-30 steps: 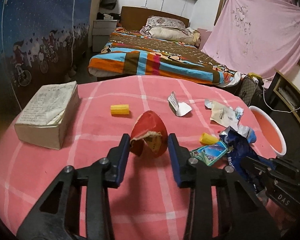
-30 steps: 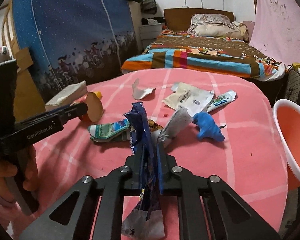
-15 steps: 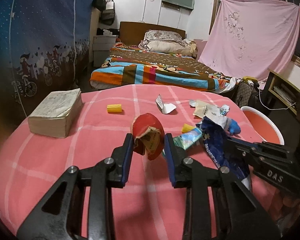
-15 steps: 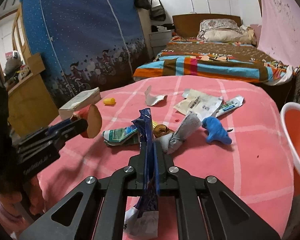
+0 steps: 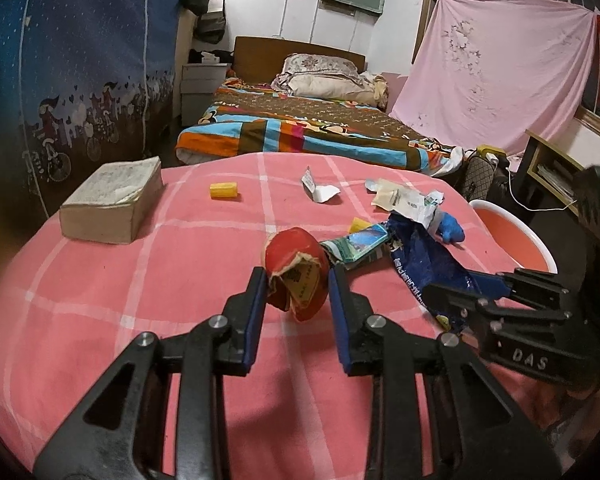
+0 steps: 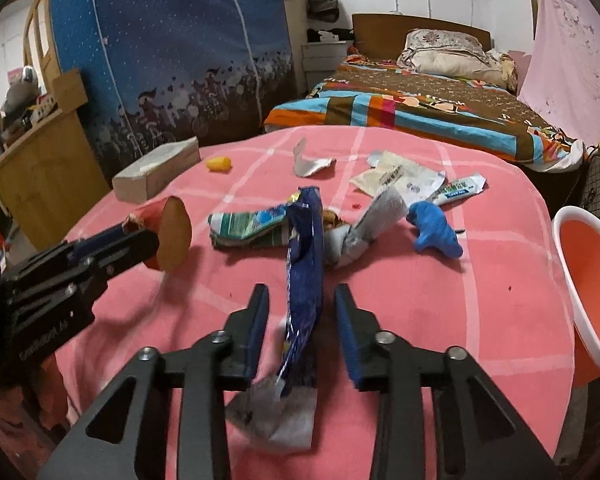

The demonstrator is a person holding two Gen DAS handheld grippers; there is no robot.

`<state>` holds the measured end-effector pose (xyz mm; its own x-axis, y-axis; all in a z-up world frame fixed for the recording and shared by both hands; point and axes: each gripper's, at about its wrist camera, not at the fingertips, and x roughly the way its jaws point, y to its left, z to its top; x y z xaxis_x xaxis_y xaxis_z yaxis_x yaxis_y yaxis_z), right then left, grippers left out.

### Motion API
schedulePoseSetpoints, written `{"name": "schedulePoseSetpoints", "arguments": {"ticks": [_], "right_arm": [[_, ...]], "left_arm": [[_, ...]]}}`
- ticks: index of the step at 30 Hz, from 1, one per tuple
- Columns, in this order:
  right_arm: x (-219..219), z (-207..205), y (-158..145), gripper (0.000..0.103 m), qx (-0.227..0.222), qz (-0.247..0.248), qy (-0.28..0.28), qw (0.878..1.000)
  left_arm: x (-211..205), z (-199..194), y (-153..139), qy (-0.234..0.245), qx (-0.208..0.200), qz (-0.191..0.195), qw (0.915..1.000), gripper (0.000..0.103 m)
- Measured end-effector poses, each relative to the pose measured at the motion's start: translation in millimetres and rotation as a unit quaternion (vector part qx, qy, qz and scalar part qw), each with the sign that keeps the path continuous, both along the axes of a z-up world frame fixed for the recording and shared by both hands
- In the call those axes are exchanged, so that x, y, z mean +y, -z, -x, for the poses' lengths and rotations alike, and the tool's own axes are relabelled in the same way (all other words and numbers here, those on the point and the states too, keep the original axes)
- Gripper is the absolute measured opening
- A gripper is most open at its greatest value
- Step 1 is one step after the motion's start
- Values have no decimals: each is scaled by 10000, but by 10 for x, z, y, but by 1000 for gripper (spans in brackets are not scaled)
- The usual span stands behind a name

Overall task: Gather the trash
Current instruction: 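Carry the red peel and blue wrapper in both grippers over the orange bucket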

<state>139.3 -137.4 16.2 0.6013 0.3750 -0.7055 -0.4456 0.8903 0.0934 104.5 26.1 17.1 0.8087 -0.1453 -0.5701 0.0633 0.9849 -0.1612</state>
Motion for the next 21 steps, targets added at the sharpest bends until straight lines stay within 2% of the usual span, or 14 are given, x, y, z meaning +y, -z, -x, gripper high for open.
{"name": "schedulePoseSetpoints", "arguments": {"ticks": [4, 11, 13, 14, 18, 21], "right_arm": [[81, 102, 89, 35, -115, 587, -11, 9982], [221, 192, 166, 35, -362, 1179, -8, 9924], [200, 215, 167, 29, -389, 1108, -42, 9931], [183, 231, 169, 19, -400, 1057, -46, 9936], [124, 276, 145, 14, -475, 791, -17, 9957], [-4, 324, 62, 13, -692, 346, 58, 9970]], "left_arm": [[22, 9, 23, -5, 23, 111, 9999, 11], [7, 30, 26, 23, 20, 92, 10000, 11], [4, 38, 24, 20, 15, 90, 10000, 11], [4, 34, 24, 17, 15, 89, 10000, 11], [-24, 46, 18, 23, -18, 81, 10000, 11], [-73, 94, 4, 35, -155, 34, 9999, 11]]}}
